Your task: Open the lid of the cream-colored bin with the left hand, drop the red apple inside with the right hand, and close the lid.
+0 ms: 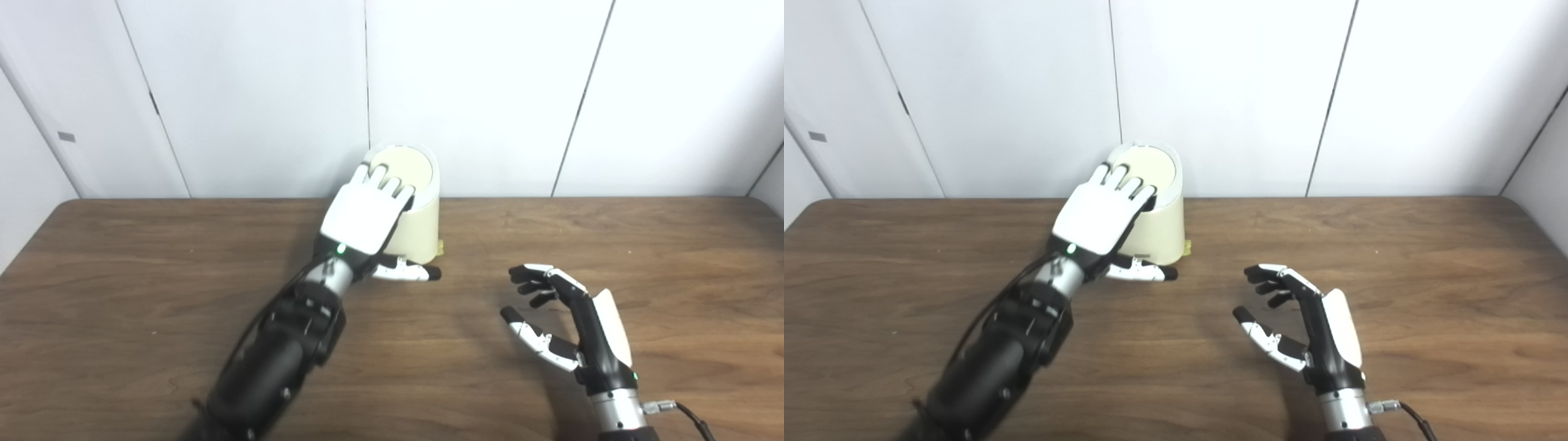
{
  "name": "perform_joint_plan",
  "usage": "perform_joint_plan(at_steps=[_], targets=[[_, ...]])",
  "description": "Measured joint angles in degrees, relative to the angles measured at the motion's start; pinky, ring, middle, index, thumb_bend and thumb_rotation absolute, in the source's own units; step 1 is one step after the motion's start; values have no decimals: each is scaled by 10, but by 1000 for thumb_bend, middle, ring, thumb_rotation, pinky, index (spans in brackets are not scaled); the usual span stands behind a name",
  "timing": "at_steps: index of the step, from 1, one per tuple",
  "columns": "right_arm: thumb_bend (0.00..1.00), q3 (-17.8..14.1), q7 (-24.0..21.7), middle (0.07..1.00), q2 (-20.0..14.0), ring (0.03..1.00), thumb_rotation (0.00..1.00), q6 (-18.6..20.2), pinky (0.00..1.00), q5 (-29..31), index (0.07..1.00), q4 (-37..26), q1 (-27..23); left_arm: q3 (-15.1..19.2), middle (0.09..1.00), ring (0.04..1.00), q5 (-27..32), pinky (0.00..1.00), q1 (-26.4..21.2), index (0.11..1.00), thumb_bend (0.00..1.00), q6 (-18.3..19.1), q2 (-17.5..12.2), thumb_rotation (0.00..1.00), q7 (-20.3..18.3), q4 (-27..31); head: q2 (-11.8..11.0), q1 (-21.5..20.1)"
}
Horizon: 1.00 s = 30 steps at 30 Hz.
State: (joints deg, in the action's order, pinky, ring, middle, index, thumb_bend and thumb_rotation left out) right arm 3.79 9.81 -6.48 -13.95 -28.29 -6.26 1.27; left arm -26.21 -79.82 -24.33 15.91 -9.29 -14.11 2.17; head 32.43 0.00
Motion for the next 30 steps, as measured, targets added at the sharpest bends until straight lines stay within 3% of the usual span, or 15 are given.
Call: perform_joint_plan(at_steps=[4, 9, 14, 18, 20, 21, 23, 25, 28, 30], targets=[[243, 1, -5, 665, 0, 617, 367, 1, 491, 1, 665, 0, 0, 33, 1000, 1000, 18, 1000, 28, 1000, 641, 16, 35, 1000, 60, 11, 0, 0], [247, 1, -7, 666, 0, 618, 353, 3, 493, 1, 670, 0, 0, 61, 1000, 1000, 58, 1000, 38, 1000, 519, 1, 40, 1000, 152, 43, -1, -1], [246, 1, -11, 670, 0, 620, 351, 9, 492, 1, 675, 0, 1, 85, 1000, 1000, 160, 1000, 88, 1000, 447, -83, 40, 1000, 270, 68, -1, -1], [244, 2, -14, 672, 1, 623, 337, 19, 493, -1, 676, -5, 4, 124, 988, 987, 299, 977, 148, 988, 386, -191, 40, 1000, 336, 85, 2, -4], [248, 3, -15, 673, 2, 613, 321, 23, 477, -1, 675, -9, 9, 139, 871, 866, 386, 777, 179, 863, 279, -242, 36, 864, 339, 86, 2, -4], [253, 3, -15, 672, 3, 605, 313, 24, 464, -1, 673, -11, 11, 147, 808, 800, 426, 691, 199, 801, 224, -265, 33, 670, 338, 88, 3, -6], [264, 2, -14, 663, 6, 571, 283, 24, 425, -3, 663, -14, 15, 161, 752, 732, 481, 612, 238, 741, 186, -287, 27, 465, 333, 99, 11, -11], [279, 0, -4, 648, 8, 505, 228, 22, 364, -8, 640, -15, 17, 181, 738, 707, 527, 595, 272, 730, 182, -299, 24, 269, 321, 103, 14, -12], [280, -4, 18, 647, 8, 535, 267, -2, 402, -11, 623, -14, 17, 198, 732, 701, 575, 591, 292, 724, 198, -315, 14, 189, 312, 88, 18, -12], [275, -6, 24, 649, 8, 567, 308, -14, 440, -11, 617, -13, 17, 204, 732, 701, 594, 590, 294, 718, 208, -323, 15, 229, 312, 82, 18, -12]])
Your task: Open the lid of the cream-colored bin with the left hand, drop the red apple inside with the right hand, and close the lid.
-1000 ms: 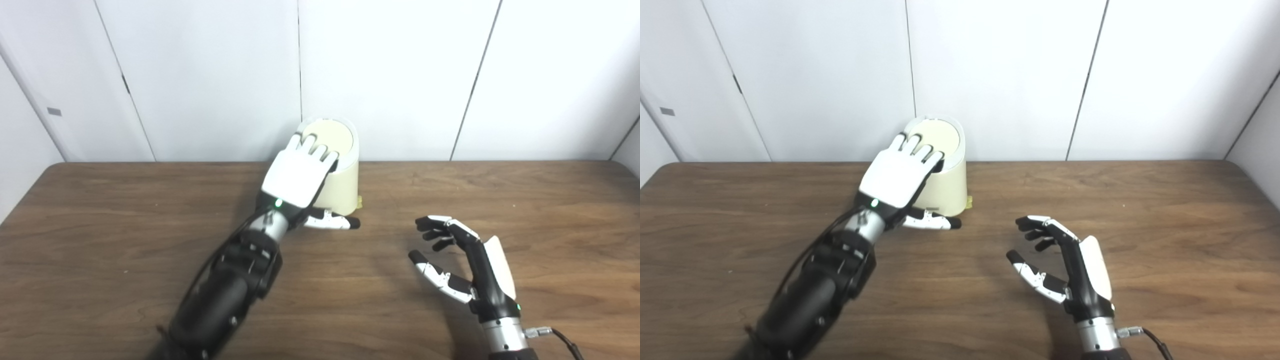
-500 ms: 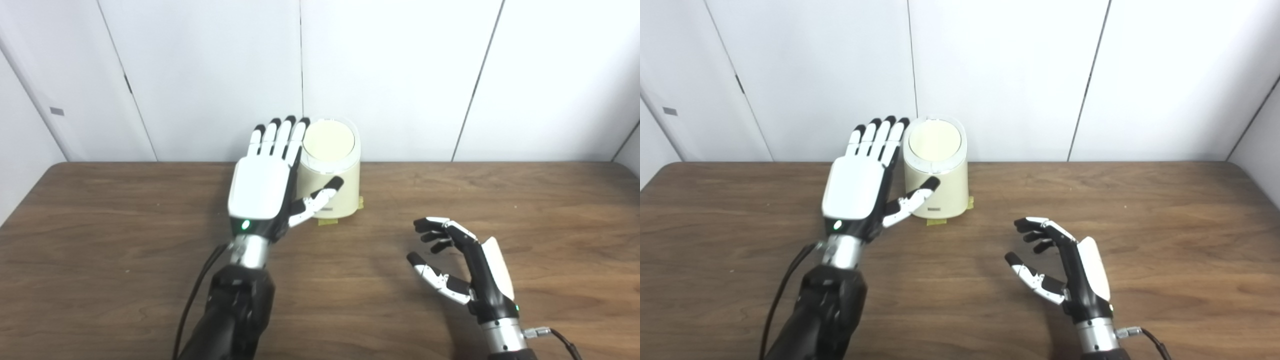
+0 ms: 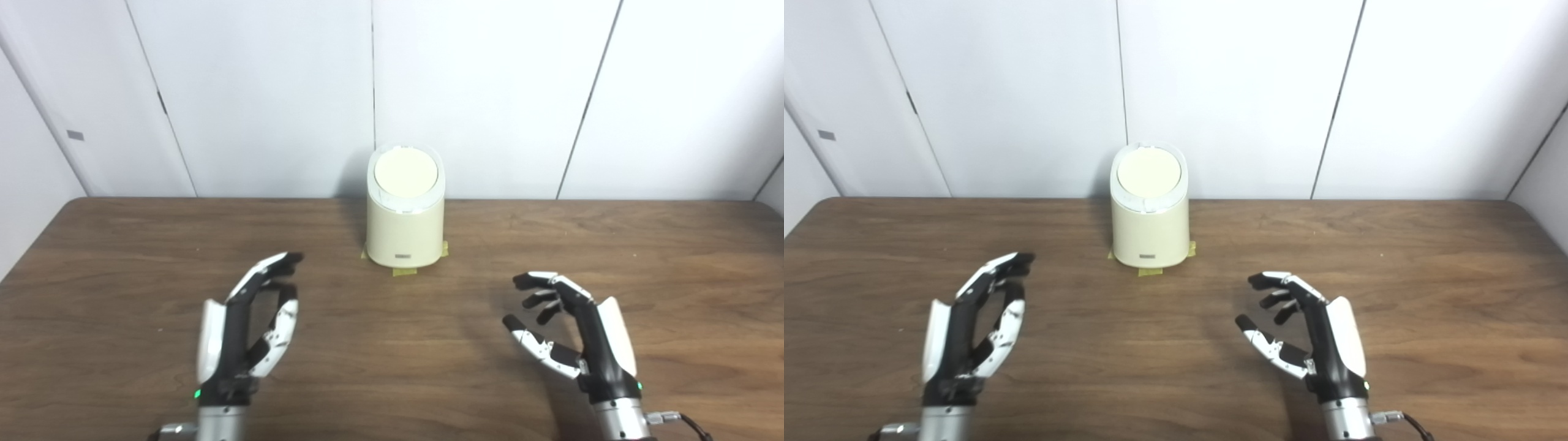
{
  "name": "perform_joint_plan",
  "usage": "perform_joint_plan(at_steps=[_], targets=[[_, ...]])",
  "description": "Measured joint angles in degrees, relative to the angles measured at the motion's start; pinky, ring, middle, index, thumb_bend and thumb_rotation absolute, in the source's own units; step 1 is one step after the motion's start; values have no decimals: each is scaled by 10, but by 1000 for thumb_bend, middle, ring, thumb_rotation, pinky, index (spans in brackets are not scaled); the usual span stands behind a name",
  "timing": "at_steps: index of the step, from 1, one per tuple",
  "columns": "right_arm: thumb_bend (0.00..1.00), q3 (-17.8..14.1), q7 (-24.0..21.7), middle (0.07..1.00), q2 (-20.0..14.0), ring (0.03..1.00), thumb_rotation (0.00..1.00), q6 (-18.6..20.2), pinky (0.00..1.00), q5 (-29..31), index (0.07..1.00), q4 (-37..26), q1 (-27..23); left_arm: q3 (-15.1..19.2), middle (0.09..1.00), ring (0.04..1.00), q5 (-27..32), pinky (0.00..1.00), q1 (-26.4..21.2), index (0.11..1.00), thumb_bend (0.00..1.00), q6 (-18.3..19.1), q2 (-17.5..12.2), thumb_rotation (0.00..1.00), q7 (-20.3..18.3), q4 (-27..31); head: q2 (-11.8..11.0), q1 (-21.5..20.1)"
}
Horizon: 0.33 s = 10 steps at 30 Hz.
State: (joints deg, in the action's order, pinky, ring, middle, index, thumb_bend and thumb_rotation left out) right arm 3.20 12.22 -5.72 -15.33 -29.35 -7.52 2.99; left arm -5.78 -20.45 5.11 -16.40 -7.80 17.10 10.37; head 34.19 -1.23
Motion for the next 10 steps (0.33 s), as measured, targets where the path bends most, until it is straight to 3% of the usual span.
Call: perform_joint_plan(at_steps=[10], targets=[[268, -6, -7, 645, -2, 590, 353, 7, 472, 3, 639, -23, 19, 7, 729, 688, 27, 578, 4, 710, 189, -15, 3, 223, -16, -3, 9, -7]])
